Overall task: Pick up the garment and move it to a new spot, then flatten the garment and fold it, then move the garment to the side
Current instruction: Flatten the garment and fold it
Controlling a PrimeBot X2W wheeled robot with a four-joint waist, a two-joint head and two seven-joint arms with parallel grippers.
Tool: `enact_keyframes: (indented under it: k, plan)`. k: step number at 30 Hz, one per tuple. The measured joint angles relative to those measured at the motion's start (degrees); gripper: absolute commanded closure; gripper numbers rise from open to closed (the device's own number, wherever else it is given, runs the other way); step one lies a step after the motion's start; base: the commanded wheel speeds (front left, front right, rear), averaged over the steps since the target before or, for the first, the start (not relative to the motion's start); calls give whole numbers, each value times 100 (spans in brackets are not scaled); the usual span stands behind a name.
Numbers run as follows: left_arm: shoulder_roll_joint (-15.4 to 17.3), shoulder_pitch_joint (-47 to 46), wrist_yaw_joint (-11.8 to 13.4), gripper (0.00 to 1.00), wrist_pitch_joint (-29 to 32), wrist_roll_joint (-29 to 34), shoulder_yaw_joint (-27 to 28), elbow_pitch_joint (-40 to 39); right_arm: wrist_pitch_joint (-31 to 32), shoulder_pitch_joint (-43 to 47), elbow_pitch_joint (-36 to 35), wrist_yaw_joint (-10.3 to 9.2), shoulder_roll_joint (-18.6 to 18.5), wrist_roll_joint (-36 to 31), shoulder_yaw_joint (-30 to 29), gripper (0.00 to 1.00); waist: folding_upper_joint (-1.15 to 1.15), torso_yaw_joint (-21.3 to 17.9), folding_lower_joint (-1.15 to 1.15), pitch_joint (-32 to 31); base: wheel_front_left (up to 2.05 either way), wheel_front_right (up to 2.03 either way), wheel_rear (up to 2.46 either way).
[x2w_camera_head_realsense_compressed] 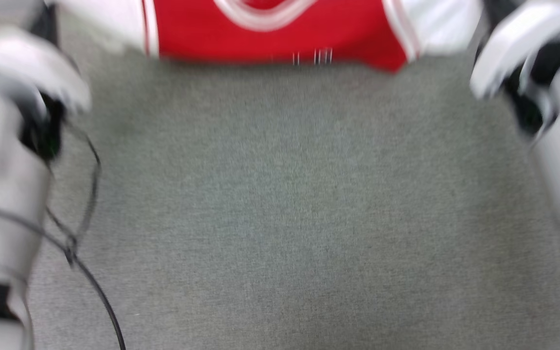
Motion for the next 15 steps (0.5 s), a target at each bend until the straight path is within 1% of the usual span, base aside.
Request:
enact_keyframes:
  k: [3, 8, 13, 15]
  plan:
    - [-25, 801, -11, 100, -80, -116, 21, -93, -52, 671, -63, 0, -27, 255, 205, 100, 0, 11, 0, -309, 0, 0, 0]
    - [18, 2069, -3, 100, -144, -236, 155, -474, -103, 1724, -309, 0, -137, 645, 511, 100, 0, 20, -1, -822, 0, 0, 0]
    - [35, 3272, 202, 100, -152, -327, 381, -1017, -131, 2671, -692, 1, -292, 969, 687, 100, 0, 30, -1, -1289, 0, 0, 0]
    - [59, 3745, 341, 100, -153, -334, 502, -1322, -119, 3035, -846, 0, -332, 1084, 713, 100, 0, 28, -1, -1460, 0, 0, 0]
